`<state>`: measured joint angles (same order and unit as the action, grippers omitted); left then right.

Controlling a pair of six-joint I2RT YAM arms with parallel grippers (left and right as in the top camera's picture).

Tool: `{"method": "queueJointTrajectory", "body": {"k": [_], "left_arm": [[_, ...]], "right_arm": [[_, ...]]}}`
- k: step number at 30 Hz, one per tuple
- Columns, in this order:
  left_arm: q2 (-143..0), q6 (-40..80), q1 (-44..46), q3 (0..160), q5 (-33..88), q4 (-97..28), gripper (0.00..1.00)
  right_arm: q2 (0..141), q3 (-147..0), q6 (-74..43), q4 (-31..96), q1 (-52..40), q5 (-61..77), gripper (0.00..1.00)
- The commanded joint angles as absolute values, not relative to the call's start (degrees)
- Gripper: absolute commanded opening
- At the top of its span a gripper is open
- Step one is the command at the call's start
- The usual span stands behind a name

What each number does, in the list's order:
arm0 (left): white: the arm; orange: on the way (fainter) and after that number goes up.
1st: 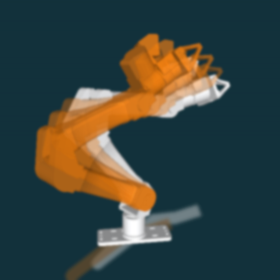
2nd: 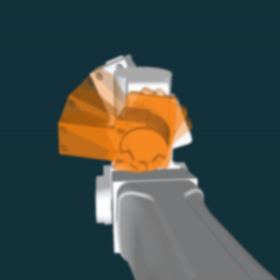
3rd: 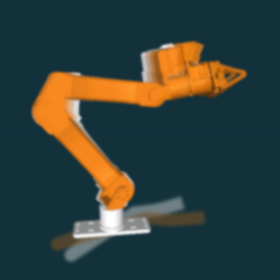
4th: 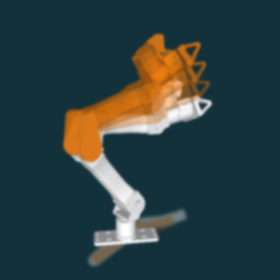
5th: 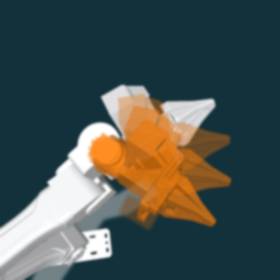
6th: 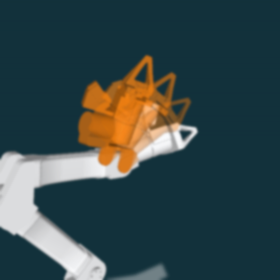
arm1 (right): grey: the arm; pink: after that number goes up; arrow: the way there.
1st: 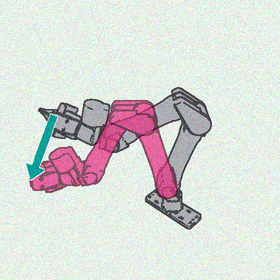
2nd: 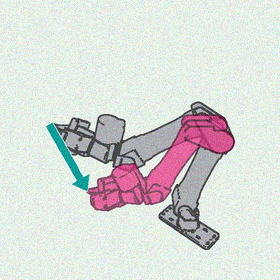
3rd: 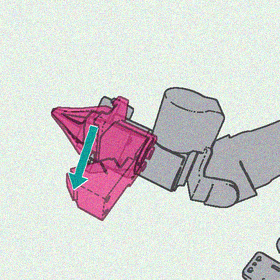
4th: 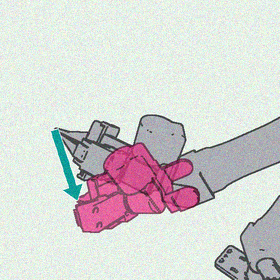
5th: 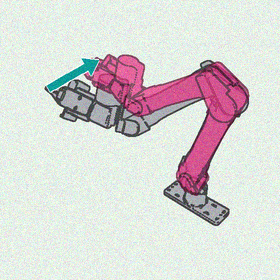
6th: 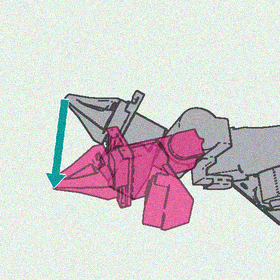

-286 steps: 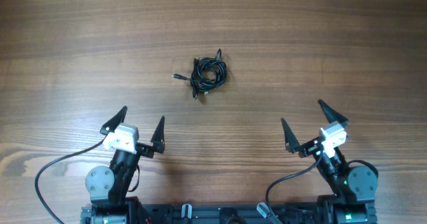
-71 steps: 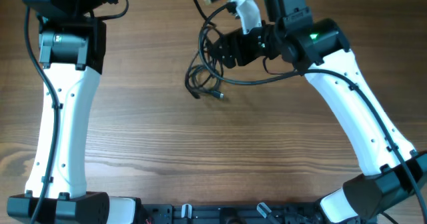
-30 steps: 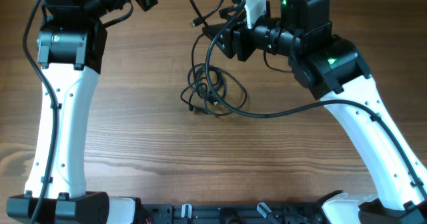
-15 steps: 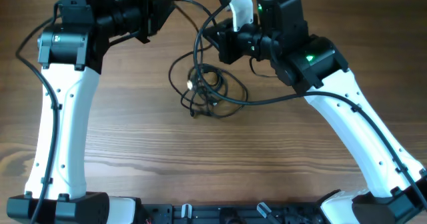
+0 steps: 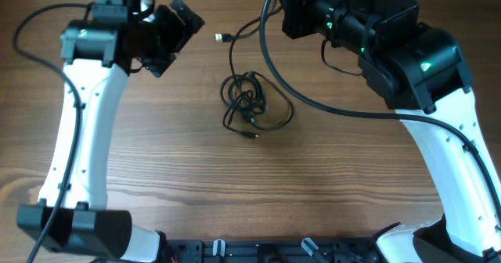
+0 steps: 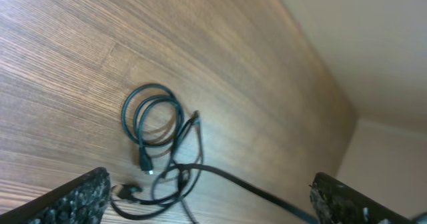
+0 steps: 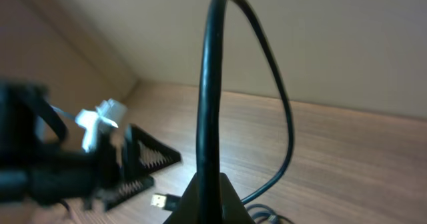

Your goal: Untangle cables

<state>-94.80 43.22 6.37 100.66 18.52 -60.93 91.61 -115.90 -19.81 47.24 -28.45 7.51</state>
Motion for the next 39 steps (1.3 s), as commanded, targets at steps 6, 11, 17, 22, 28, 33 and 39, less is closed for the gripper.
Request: {"method": "queueJointTrajectory", "body": {"k": [6,11,17,22,28,33,39], "left_arm": [[-96.9,38.5,8.4,100.1,19.7,-60.5,0.96],[-96.9,42.6,5.6,100.1,19.6,-58.5,1.00],[-96.9,44.4,0.1,100.1,21.5,-58.3,1.00],[-96.9,44.2,-0.5,100.1,22.5,-59.0,1.00],[-96.9,44.2,-0.5,100.1,22.5,-59.2,1.00],[-96.9,44.2,-0.5,100.1,22.5,-59.2,1.00],[-96.9,44.1,-0.5,100.1,22.5,-59.2,1.00]], "right_arm": [[100.4,-114.9,-37.7,46.7,-28.3,4.5,0.04],[106.2,-114.9,-39.1,46.5,-28.4,8.9,0.04],[110.7,-114.9,-40.1,45.5,-29.6,12.6,0.04],[111.4,-114.9,-42.8,35.2,-29.7,20.3,0.04],[111.3,-114.9,-41.5,23.0,-29.6,14.0,0.04],[111.3,-114.9,-19.1,12.6,-29.6,5.0,0.04],[109.8,-114.9,-3.1,9.2,-28.4,-5.0,0.04]]}}
